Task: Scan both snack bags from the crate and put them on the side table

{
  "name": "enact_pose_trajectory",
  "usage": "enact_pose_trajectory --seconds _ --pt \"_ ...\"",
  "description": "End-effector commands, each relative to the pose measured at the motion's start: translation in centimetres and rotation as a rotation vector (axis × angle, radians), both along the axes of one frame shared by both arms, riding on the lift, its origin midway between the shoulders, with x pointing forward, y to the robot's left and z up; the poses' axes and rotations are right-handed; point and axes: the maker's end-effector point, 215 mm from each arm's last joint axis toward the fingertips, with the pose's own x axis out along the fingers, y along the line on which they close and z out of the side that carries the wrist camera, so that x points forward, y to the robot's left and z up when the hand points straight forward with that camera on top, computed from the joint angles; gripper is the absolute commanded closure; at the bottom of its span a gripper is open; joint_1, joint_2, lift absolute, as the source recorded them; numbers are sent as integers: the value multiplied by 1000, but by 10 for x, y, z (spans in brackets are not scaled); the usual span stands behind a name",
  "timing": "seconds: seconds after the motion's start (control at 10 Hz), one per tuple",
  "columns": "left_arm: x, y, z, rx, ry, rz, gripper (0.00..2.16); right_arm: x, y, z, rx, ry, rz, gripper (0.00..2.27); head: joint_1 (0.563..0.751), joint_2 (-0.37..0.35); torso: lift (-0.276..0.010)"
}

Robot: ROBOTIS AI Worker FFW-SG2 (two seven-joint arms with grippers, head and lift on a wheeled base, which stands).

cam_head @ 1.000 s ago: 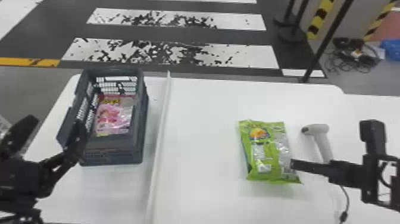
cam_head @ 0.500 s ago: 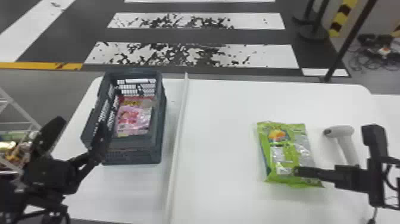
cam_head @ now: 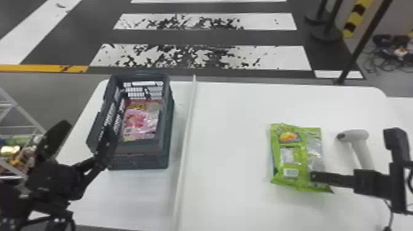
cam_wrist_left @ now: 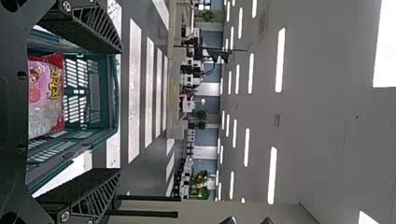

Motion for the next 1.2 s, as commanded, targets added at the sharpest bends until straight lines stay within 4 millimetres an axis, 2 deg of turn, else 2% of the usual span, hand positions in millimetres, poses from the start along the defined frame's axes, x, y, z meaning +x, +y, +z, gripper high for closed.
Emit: enact_pose_trajectory --seconds 0.0,0.2,0.3,0.4,0.5,0.7,0.9,1.0,1.1 --pt "0 0 0 0 0 0 97 2 -4 16 78 -14 -31 2260 695 64 -87" --pt "0 -1 1 0 -2 -2 97 5 -8 43 194 -45 -69 2260 695 59 -87" --pt "-1 -1 0 -1 0 -1 97 9 -12 67 285 -83 -98 2260 695 55 -87" --pt "-1 -1 1 0 -1 -2 97 14 -24 90 329 -132 -134 2260 695 50 -87" --pt "-1 -1 2 2 -1 -2 97 21 -46 105 323 -185 -191 2260 695 44 -87" --pt "-3 1 4 5 -3 0 97 53 -118 132 205 -321 -344 2256 695 -19 -87" --pt "-4 4 6 4 -5 4 97 70 -200 134 93 -402 -531 2260 695 -126 -87" --pt "-4 4 8 5 -8 3 97 73 -242 131 34 -445 -636 2260 695 -156 -87" --pt "-4 4 8 6 -8 4 97 73 -282 126 -28 -463 -739 2260 695 -215 -87"
